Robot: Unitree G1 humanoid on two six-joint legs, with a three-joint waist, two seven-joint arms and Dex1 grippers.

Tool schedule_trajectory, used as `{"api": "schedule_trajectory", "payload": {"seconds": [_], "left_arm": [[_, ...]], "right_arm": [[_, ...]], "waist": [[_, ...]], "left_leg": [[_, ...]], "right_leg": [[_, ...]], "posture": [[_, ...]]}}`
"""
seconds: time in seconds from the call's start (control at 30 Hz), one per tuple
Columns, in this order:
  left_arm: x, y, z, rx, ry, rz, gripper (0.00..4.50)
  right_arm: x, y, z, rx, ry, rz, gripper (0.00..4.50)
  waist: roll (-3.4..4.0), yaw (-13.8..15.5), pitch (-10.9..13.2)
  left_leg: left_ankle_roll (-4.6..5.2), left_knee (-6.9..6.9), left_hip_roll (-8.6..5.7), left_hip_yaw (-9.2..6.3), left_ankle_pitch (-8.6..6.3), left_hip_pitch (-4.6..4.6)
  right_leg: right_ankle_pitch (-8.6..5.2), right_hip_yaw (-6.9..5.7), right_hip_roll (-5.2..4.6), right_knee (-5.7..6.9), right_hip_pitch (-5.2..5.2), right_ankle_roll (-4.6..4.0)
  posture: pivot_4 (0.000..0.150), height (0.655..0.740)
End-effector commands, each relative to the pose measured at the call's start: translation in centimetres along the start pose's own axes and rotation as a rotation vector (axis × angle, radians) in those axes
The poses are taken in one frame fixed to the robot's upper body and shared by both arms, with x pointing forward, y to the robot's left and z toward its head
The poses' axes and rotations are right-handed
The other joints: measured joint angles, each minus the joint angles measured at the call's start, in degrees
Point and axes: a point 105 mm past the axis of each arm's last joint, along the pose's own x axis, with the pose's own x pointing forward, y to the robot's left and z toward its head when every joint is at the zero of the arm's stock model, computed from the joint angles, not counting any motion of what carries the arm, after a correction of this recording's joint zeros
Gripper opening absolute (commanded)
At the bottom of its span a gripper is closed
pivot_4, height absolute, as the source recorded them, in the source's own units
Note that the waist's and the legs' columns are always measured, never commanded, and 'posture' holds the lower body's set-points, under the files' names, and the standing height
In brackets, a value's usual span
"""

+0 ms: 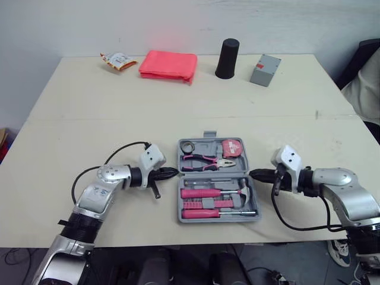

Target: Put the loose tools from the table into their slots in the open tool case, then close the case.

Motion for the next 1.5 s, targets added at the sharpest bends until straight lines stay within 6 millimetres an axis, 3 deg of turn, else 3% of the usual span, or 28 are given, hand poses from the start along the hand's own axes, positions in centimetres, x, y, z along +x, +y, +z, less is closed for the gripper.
{"api": "schedule_trajectory", "payload": {"seconds": [0.03, 0.27, 0.47, 0.67, 0.8, 1.23, 1.5], "left_arm": [[1.2, -1.0, 0.9, 0.011, -0.001, -0.042, 0.0], [1.4, 0.4, 1.1, -0.013, 0.027, 0.029, 0.0], [0.5, 1.8, -0.4, -0.022, 0.102, 0.097, 0.0], [-2.4, 3.2, -1.4, -0.017, 0.159, 0.131, 0.0], [-3.1, 3.1, -0.6, -0.005, 0.118, 0.111, 0.0], [0.3, 1.6, 0.8, -0.008, 0.048, 0.058, 0.0], [0.3, 1.8, 1.0, -0.003, 0.054, 0.067, 0.0]], "right_arm": [[1.4, 0.6, 1.5, -0.038, -0.058, 0.03, 0.03], [2.3, 0.1, 1.8, -0.023, -0.076, 0.014, 0.03], [2.3, -0.1, 1.9, -0.025, -0.074, 0.002, 0.03], [1.5, -0.6, 1.2, -0.035, -0.038, -0.021, 0.03], [1.1, -0.7, 1.1, -0.038, -0.03, -0.021, 0.03], [2.2, -0.8, 2.3, -0.036, -0.067, -0.007, 0.03], [2.4, -1.2, 2.6, -0.044, -0.067, -0.009, 0.03]], "waist": [[0.0, 0.0, 0.0], [0.0, 0.1, 0.0], [0.0, 0.0, 0.0], [0.01, -0.5, 0.0], [0.01, -1.0, 0.0], [0.0, -0.1, 0.0], [0.0, -0.1, 0.0]], "left_leg": [[-0.04, -0.01, 0.0, -0.02, 0.04, 0.02], [-0.15, -0.02, 0.0, -0.1, 0.15, 0.05], [-0.11, -0.01, -0.03, -0.13, 0.19, 0.05], [-0.14, -0.08, 0.01, -0.12, 0.22, 0.06], [-0.19, -0.17, 0.03, -0.1, 0.25, 0.06], [-0.15, -0.07, -0.02, -0.08, 0.22, 0.02], [-0.16, -0.05, -0.02, -0.06, 0.23, 0.02]], "right_leg": [[0.01, 0.0, 0.0, 0.01, 0.02, 0.01], [0.02, 0.02, -0.02, 0.11, 0.04, 0.02], [0.02, 0.01, -0.04, 0.13, 0.04, 0.02], [0.02, 0.04, -0.02, 0.16, 0.0, 0.01], [0.0, 0.04, -0.01, 0.19, -0.08, -0.02], [0.0, 0.05, -0.04, 0.24, -0.09, -0.01], [0.0, 0.01, -0.04, 0.28, -0.1, -0.01]], "posture": [[0.15, 0.7355], [0.15, 0.7355], [0.15, 0.7355], [0.15, 0.7355], [0.15, 0.7355], [0.15, 0.7355], [0.15, 0.7355]]}}
